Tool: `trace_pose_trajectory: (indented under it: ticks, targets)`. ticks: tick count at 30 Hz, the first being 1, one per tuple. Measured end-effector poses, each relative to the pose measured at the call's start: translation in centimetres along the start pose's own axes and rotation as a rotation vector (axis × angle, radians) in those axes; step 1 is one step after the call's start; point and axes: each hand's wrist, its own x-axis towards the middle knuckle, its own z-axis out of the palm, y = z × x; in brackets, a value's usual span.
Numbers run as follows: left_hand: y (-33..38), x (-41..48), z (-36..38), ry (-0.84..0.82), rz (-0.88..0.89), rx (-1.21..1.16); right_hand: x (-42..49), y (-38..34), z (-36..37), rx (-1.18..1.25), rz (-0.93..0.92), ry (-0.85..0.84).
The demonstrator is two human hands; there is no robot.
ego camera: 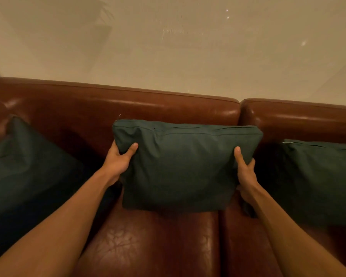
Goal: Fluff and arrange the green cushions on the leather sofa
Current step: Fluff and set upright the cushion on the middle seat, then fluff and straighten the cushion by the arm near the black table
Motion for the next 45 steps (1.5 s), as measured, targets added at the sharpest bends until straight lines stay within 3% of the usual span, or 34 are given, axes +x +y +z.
trace_pose_trajectory:
  ticks: [8,14,17,27,37,45]
  targets:
    - [1.4,-0.5,-1.1,0.093,-0.048,0.062,-1.4,-0.8,0.1,0.015,0.074,0.011]
    - [3.5,-4.4,-1.6,0.074,-0.103,0.134,-5.0,-2.0,-0.1,-0.14,0.151,0.059]
    - [4.4,-7.0,-2.2,0.055,-0.1,0.172,-8.1,-2.5,0.6,-0.241,0.081,0.025]
    - [7.5,-17.3,-8.0,0.117,0.092,0.369,-21.6,-3.6,5.5,-0.414,-0.316,-0.365]
    - [4.8,-27.7,-14.9,0.402,0.105,0.328,-31.0,-3.8,5.8,-0.492,-0.518,-0.642]
    - [2.6,-29.5,-22.5,0.593,0.056,0.366,-34.4,-2.1,10.4,-0.587,-0.541,-0.764]
